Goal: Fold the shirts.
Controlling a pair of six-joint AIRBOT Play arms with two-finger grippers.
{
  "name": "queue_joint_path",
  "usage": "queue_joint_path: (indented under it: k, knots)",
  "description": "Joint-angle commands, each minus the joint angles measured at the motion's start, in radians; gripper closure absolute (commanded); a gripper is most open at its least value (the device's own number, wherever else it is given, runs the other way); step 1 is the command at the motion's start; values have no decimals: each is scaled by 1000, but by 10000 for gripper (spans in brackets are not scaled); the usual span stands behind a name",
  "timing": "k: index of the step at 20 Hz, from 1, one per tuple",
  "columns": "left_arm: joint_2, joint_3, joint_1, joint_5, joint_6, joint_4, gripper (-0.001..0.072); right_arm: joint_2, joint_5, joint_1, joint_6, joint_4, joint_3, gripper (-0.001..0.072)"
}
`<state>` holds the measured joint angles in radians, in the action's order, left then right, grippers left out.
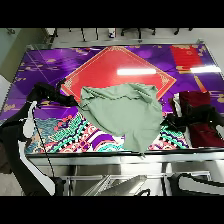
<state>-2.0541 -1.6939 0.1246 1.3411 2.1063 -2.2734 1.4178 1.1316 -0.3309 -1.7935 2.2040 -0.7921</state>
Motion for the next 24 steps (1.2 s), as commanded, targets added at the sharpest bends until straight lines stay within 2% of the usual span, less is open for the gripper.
queue_joint_path:
  k: [1, 2, 3, 4, 5, 7, 9, 12, 13, 16, 19, 22, 24]
  knots:
    - [0, 0, -1, 13, -8, -8, 694, 73, -88, 72, -38, 56, 1, 249]
    - [1, 0, -1, 23, -17, -7, 693, 83, -109, 89, -53, 86, 0, 251]
    - [3, 0, -1, 34, -21, -7, 694, 87, -128, 101, -61, 93, -3, 362]
    - [8, 0, -1, 51, -21, -8, 694, 87, -143, 109, -66, 95, -8, 590]
    - [20, 0, -1, 62, -23, -8, 694, 87, -146, 109, -66, 97, -18, 682]
    - [76, 0, -1, 79, -25, -31, 694, 69, -123, 109, -66, 114, -48, 692]
    - [168, 0, -1, 105, -26, -114, 694, 7, -62, 109, -71, 140, -111, 692]
    - [414, 0, 1, 90, -70, -242, 694, -182, 17, 107, -69, 167, -311, 692]
    - [523, 0, 6, 37, -115, -266, 694, -264, 12, 102, -64, 177, -416, 692]
    - [919, -3, 29, -270, -319, -260, 694, -475, -75, 75, -62, 181, -779, 691]
    - [1271, -3, 30, -569, -374, -222, 695, -597, -140, 30, -61, 160, -1076, 691]
    - [1501, -3, 30, -718, -424, -62, 695, -646, -145, 21, -62, 152, -1225, 690]
    - [1579, -3, 30, -727, -560, 148, 695, -662, -148, 21, -59, 147, -1254, 690]
